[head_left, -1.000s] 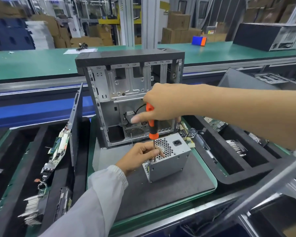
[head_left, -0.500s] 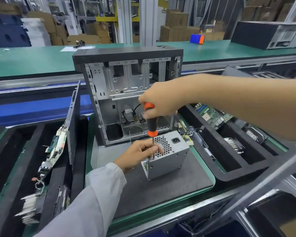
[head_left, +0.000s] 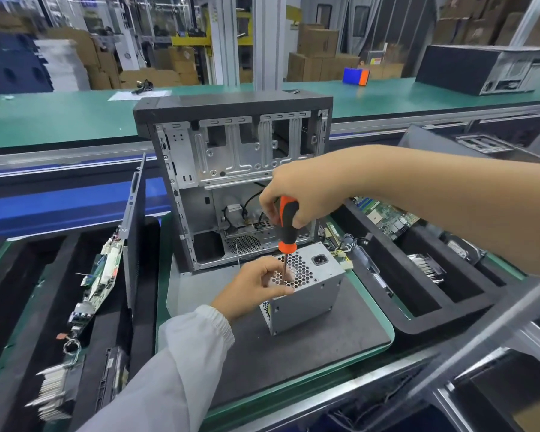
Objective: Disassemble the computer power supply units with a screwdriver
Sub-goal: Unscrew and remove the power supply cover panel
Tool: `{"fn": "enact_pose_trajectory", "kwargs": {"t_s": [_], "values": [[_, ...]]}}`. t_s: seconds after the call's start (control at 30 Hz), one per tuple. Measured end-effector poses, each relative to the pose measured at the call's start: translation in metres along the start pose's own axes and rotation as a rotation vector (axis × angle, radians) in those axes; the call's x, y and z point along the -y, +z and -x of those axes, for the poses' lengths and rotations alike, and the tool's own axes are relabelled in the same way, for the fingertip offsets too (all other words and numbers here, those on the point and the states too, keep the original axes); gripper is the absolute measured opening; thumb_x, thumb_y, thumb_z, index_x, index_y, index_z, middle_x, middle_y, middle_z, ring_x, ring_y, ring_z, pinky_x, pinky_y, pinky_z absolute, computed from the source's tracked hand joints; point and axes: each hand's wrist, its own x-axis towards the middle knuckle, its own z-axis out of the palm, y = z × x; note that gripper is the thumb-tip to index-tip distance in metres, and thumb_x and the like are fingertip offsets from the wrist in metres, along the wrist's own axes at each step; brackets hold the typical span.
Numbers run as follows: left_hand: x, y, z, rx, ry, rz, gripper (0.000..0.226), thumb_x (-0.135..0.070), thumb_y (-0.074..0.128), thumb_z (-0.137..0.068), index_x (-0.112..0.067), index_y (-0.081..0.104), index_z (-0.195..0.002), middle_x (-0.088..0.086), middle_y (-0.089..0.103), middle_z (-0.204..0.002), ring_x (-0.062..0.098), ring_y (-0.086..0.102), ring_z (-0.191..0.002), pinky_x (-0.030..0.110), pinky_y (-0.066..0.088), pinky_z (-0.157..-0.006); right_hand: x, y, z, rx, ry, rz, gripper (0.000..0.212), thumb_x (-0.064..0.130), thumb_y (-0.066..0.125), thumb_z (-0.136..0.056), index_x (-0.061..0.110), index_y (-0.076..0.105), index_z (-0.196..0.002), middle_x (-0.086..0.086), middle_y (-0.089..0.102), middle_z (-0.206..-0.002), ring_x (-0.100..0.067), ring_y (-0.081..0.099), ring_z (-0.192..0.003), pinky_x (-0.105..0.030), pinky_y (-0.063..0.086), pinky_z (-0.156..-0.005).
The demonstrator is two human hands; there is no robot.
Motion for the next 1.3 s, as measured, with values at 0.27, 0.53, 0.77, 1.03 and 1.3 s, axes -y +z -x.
{"fn": "enact_pose_trajectory", "kwargs": {"t_s": [0.27, 0.53, 0.77, 1.03, 1.3], "values": [[0.001, 0.005, 0.0, -0.008, 0.06, -0.36, 0.026, -0.022, 0.078, -0.082, -0.015, 0.054, -0.073, -0.015, 0.046, -0.072, -0.007, 0.044, -0.069, 0.01, 0.034, -0.062, 0.001, 0.018, 0.001, -0.113, 0.165, -0.212, 0.053, 0.064, 0.053, -0.084, 0.012, 0.054, -0.095, -0.004, 0.065, -0.059, -0.016, 0.066, -0.046, -0.026, 0.054, -0.051], [-0.001, 0.008, 0.003, 0.033, -0.003, -0.435, 0.018, -0.026, 0.065, -0.092, -0.015, 0.052, -0.085, -0.008, 0.053, -0.082, 0.0, 0.047, -0.072, 0.017, 0.038, -0.066, -0.003, 0.007, 0.016, -0.112, 0.014, -0.224, 0.018, 0.016, 0.067, -0.083, 0.028, 0.063, -0.095, 0.009, 0.063, -0.095, -0.021, 0.064, -0.085, -0.038, 0.055, -0.074], [-0.011, 0.018, 0.004, 0.041, -0.083, -0.632, 0.018, -0.025, 0.045, -0.099, -0.017, 0.038, -0.084, -0.003, 0.047, -0.079, 0.018, 0.048, -0.065, 0.035, 0.041, -0.063, -0.013, 0.0, 0.028, -0.177, 0.084, -0.26, 0.014, 0.019, 0.067, -0.085, 0.026, 0.063, -0.096, 0.012, 0.053, -0.088, -0.024, 0.065, -0.082, -0.029, 0.049, -0.062], [0.005, -0.001, 0.004, -0.33, -0.628, 0.904, 0.027, -0.003, 0.031, -0.098, -0.017, 0.029, -0.075, 0.002, 0.031, -0.064, 0.01, 0.029, -0.048, 0.021, 0.028, -0.046, -0.016, 0.004, 0.022, -0.265, 0.14, -0.33, 0.008, 0.022, 0.064, -0.089, 0.024, 0.062, -0.096, 0.01, 0.052, -0.081, -0.023, 0.066, -0.075, -0.022, 0.04, -0.054], [0.023, 0.005, 0.011, -0.445, -0.679, 0.932, 0.04, -0.03, 0.036, -0.1, -0.013, 0.036, -0.063, 0.006, 0.041, -0.06, 0.013, 0.026, -0.047, 0.023, 0.024, -0.047, -0.012, 0.01, 0.005, -0.261, 0.138, -0.335, 0.009, 0.024, 0.065, -0.089, 0.025, 0.058, -0.095, 0.007, 0.053, -0.077, -0.023, 0.064, -0.072, -0.021, 0.039, -0.053]]}}
